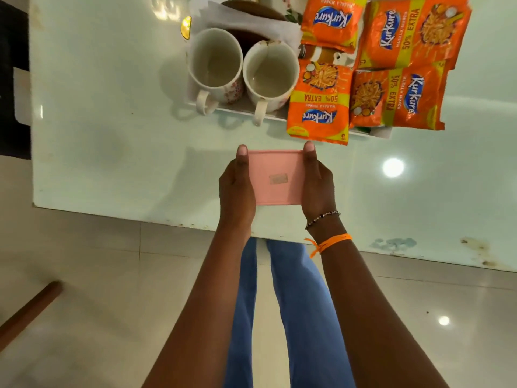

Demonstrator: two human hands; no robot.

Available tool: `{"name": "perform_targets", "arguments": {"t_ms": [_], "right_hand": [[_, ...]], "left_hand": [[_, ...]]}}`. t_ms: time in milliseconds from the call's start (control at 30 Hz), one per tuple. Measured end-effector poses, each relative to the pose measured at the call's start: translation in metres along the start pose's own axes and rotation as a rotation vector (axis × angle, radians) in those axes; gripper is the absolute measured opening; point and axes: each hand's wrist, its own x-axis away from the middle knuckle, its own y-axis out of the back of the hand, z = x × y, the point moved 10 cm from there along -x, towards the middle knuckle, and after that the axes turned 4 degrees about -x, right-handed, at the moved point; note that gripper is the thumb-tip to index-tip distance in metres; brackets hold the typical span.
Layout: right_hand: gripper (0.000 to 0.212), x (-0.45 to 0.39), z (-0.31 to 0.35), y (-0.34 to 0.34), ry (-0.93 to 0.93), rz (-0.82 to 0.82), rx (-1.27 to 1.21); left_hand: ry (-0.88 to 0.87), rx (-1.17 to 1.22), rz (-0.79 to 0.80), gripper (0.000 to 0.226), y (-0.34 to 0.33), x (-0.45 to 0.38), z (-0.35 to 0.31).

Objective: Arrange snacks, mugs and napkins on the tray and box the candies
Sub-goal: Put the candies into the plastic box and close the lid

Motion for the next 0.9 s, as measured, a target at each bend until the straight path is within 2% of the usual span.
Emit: {"name": "perform_targets", "arguments": {"t_ms": [133, 233, 300, 367, 533, 600, 733, 900], "right_hand": [[0.051, 0.006, 0.018, -0.021, 0.082, -0.025, 0.006], [0.044, 0.009, 0.039, -0.034, 0.118, -0.032, -0.044], [0.032, 0.009, 0.063, -0.037, 0.185, -0.055, -0.117], [0.019, 0.003, 0.089, -0.038, 0.229, -0.067, -0.189], [0.013, -0.034, 0.157, -0.040, 0.273, -0.016, -0.270], [0.008, -0.055, 0.184, -0.038, 0.292, -0.030, -0.187], [0.024, -0.104, 0.223, -0.034, 0.343, -0.088, 0.027], [0.028, -0.155, 0.235, -0.039, 0.383, -0.163, 0.385]], "left_hand": [[-0.068, -0.015, 0.000, 0.044, 0.023, -0.011, -0.016], [-0.112, -0.009, 0.067, 0.041, 0.035, -0.021, -0.044], [-0.155, -0.011, 0.143, 0.033, 0.039, -0.024, -0.069], [-0.197, 0.017, 0.194, 0.015, 0.042, -0.031, -0.100], [-0.331, -0.003, 0.207, 0.017, 0.039, -0.066, -0.184], [-0.385, -0.073, 0.153, 0.019, 0.035, -0.086, -0.214], [-0.433, -0.189, 0.123, 0.028, 0.012, -0.126, -0.255], [-0.423, -0.373, 0.169, 0.033, -0.016, -0.170, -0.261]]}}
